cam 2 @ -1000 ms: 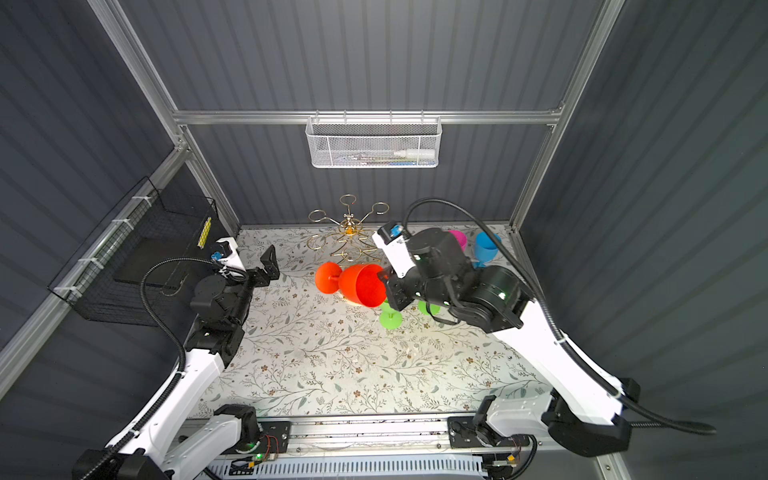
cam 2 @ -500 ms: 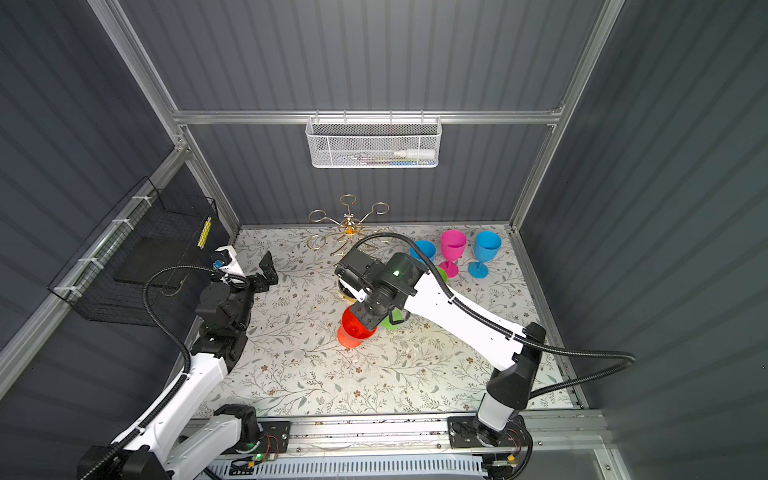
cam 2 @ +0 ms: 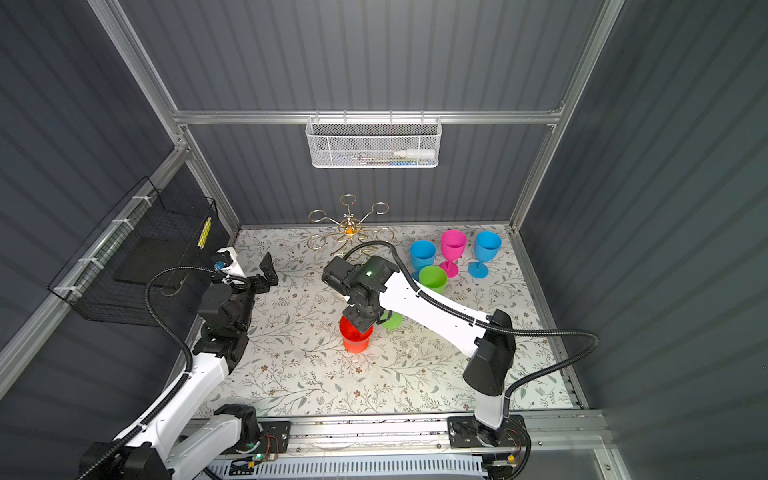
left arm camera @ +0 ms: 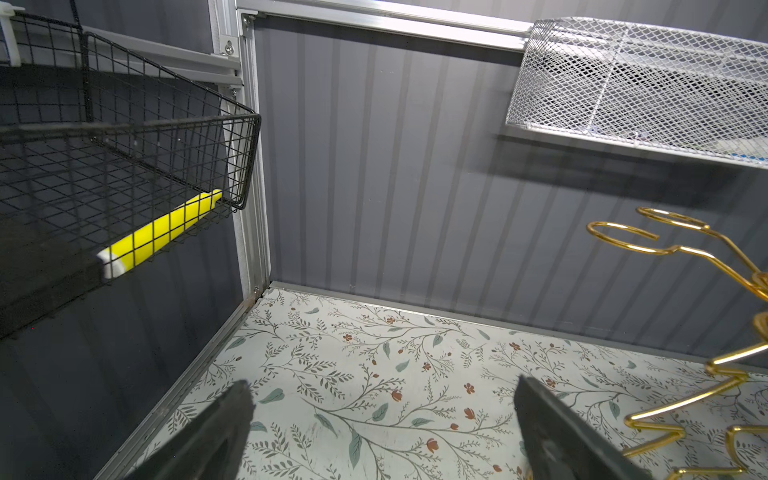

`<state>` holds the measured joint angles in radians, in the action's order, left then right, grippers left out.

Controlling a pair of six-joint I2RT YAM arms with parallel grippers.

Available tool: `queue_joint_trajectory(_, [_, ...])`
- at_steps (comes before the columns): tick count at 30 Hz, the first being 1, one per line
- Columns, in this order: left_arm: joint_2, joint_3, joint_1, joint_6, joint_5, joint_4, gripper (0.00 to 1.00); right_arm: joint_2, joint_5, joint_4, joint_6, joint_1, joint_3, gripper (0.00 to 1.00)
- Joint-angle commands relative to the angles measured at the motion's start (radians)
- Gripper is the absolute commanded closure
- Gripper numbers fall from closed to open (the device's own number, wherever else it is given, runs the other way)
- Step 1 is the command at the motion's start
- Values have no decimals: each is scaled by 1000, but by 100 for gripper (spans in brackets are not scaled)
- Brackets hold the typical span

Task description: Take the wine glass off the wine glass rack

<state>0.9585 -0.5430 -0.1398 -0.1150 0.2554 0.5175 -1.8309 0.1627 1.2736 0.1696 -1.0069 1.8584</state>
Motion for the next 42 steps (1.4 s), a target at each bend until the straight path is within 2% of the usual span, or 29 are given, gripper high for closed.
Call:
queue_joint_trajectory(1, [2,8,9,17,18,22,0,-36,3,-17,1,-1,-15,98])
queue_joint_trajectory(6, [0,8,14,3,15,21,0,-58,-8,-23,-5,1,-10,96])
queue_joint_trajectory(9, [2,8,16,-2,12,21,0,-65,-11,-29,-6,2,-6,90])
queue_joint_trajectory(18, [8,16,20,-6,15,32,0,-23,-26,-46,-1,7,26,58])
queue_joint_trajectory(22, [8,30,22,-6,15,42,0,92,-42,-110,8,23,2,42])
queue_joint_trajectory(27, [10,84,22,-2,2,80,0,391,17,-372,-2,75,-251,21])
queue_joint_trajectory(29, [16,103,22,11,-20,82,0,527,36,-487,-9,124,-384,11])
queue_joint_trajectory(31, [27,129,22,18,-35,105,0,648,-2,-591,-1,221,-510,2])
queue_joint_trajectory(34, [64,178,22,32,-31,172,0,815,-92,-749,4,407,-700,1])
queue_joint_trajectory(38, [135,254,22,46,-31,303,0,940,-50,-944,-48,563,-910,1])
queue_joint_trajectory(42, [201,290,22,72,-55,369,0,960,-22,-1021,-54,699,-1016,1])
